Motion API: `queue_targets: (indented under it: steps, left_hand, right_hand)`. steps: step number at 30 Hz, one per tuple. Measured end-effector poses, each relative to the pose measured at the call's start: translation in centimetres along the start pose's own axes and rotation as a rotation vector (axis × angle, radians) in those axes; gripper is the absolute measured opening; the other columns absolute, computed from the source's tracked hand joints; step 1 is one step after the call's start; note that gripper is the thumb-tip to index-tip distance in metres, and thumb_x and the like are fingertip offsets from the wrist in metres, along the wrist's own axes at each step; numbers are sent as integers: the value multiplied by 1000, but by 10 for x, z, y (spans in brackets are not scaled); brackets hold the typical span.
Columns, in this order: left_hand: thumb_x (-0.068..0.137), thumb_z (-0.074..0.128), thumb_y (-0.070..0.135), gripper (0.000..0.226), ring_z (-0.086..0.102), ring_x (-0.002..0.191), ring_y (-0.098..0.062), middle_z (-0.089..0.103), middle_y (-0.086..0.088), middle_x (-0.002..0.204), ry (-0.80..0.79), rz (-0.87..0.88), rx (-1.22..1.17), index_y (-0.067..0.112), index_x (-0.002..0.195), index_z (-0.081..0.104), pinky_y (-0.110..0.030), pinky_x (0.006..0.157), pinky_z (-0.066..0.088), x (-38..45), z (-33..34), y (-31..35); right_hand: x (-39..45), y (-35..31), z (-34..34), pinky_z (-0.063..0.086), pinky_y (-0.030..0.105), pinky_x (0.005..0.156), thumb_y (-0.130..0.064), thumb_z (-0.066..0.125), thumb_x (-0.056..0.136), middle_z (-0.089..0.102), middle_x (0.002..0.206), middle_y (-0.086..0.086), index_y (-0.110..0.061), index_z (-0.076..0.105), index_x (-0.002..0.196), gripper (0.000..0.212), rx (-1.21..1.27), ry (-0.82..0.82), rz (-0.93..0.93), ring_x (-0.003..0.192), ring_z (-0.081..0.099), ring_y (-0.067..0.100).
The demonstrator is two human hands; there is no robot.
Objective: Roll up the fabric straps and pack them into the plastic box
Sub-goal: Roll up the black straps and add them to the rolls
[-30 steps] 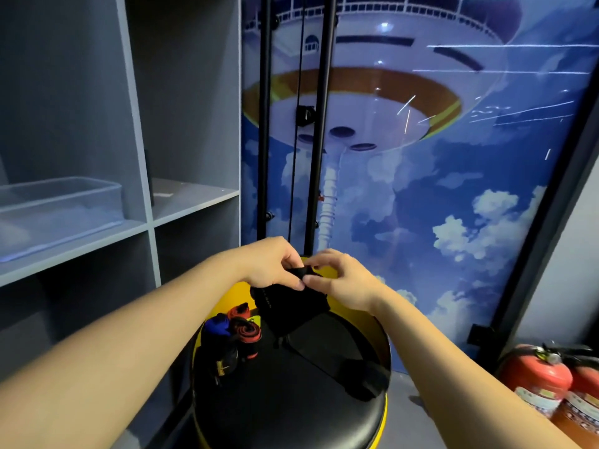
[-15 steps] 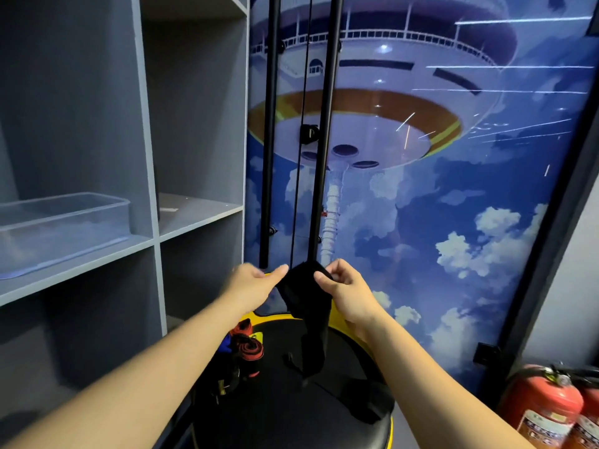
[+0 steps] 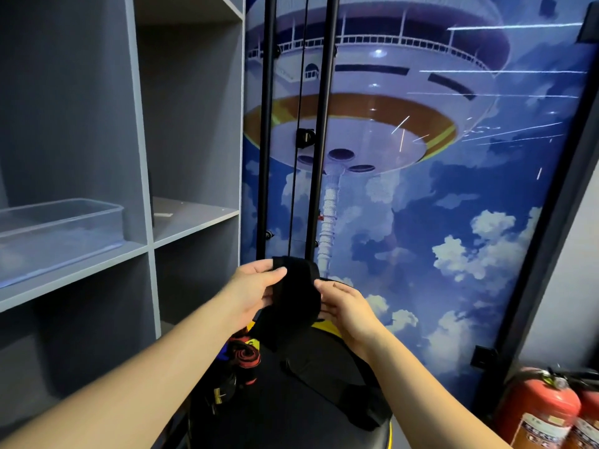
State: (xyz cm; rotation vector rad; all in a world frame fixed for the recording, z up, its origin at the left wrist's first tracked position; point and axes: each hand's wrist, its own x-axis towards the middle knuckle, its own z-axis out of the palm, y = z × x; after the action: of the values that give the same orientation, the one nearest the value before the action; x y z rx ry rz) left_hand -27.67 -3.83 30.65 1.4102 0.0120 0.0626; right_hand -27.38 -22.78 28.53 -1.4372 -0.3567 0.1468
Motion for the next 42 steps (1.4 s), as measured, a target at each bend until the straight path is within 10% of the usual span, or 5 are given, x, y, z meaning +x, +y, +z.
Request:
queue_targets:
  steps: [5,12,20,27,42]
  left_hand:
    - [95,64,3,26,73,103,-23,77,-7,107,-131,103,224,10,119,70,-34,88,60,-16,5,-7]
    - [94,65,7,19,72,103,-21,78,-4,103,-187,107,480,12,109,76,-36,98,55,-21,-1,-20]
    - [93,65,42,41,71,102,-27,76,-12,107,21,-158,-104,7,111,74,-43,99,51,-4,-7,-12]
    - [87,70,-2,29,74,89,-25,75,-19,105,99,-125,-280,1,115,68,-31,62,59,0,4,-12]
    - [89,64,-10,27,72,101,-24,75,-14,107,130,83,-251,2,112,68,-31,84,58,-4,7,-21]
  right_hand:
    - [19,-17,-2,55,40,92,-56,63,90,76,103,8,-11,75,110,51,80,24,294,96,70,26]
    - [27,-20,-5,60,36,79,-16,67,94,71,115,22,2,63,122,34,149,5,245,94,72,29]
    - [15,2,-9,53,48,99,-11,67,94,71,116,23,-4,70,115,22,58,-105,55,109,68,39]
    - [9,13,-3,57,35,86,-6,64,95,74,110,15,-7,72,112,19,-74,-74,-46,99,72,27]
    - [27,8,2,57,40,84,-21,66,96,75,107,15,-10,74,109,19,23,43,-3,100,71,31]
